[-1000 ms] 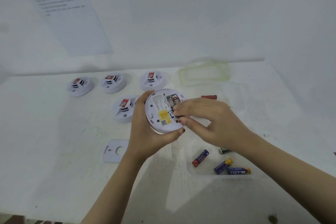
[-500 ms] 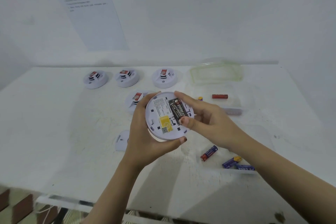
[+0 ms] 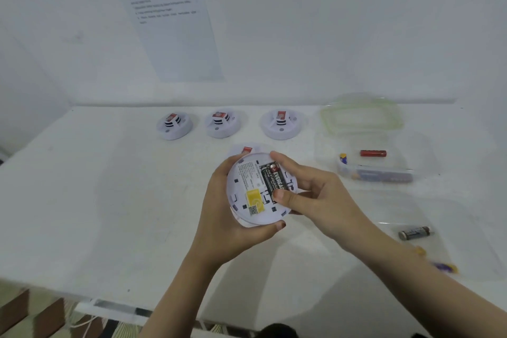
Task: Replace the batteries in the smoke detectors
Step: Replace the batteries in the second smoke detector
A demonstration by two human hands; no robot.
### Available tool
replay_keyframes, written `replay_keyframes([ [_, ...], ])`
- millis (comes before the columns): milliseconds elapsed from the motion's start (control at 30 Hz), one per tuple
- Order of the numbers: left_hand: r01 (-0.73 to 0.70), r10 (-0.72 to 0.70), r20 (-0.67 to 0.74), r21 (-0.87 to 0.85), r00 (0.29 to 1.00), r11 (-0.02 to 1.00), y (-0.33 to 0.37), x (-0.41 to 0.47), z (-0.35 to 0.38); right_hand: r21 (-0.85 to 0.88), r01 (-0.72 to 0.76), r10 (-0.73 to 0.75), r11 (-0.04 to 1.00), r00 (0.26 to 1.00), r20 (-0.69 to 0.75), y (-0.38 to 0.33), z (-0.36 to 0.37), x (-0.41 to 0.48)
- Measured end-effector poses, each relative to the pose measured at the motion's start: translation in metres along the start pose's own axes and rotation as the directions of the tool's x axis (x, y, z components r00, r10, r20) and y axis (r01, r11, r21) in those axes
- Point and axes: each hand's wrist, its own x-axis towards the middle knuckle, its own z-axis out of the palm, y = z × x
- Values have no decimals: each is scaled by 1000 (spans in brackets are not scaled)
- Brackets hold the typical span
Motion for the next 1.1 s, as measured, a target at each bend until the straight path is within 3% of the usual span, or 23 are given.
replay_keyframes([
  [333, -26, 24, 29, 75, 999, 997, -21, -3, -70, -76, 13, -20, 997, 996, -87, 21, 75, 28],
  [567, 0, -9, 107, 88, 994, 996, -58, -3, -101, -365, 19, -15, 931, 1000, 14, 41, 97, 31],
  [633, 24, -41, 146, 114, 989, 993, -69, -3, -110, -572, 79, -96, 816, 995, 1, 46, 94, 27],
  [700, 58, -81, 177, 134, 981, 989, -79, -4, -119, -766, 145, -153, 626, 986, 62, 60, 85, 21],
  [767, 96, -122, 201, 134, 972, 986, -90, -6, -128, -875, 120, -109, 470, 991, 77, 74, 79, 13],
  [833, 123, -147, 230, 117, 962, 985, -99, -7, -136, -907, 73, -77, 415, 996, 44, 82, 78, 9],
  [967, 144, -155, 295, 57, 943, 988, -107, -2, -147, -893, 22, -137, 449, 989, -45, 72, 90, 9],
  [1100, 150, -146, 344, 14, 927, 989, -114, 3, -154, -745, -30, -191, 667, 959, -209, 68, 112, 13],
])
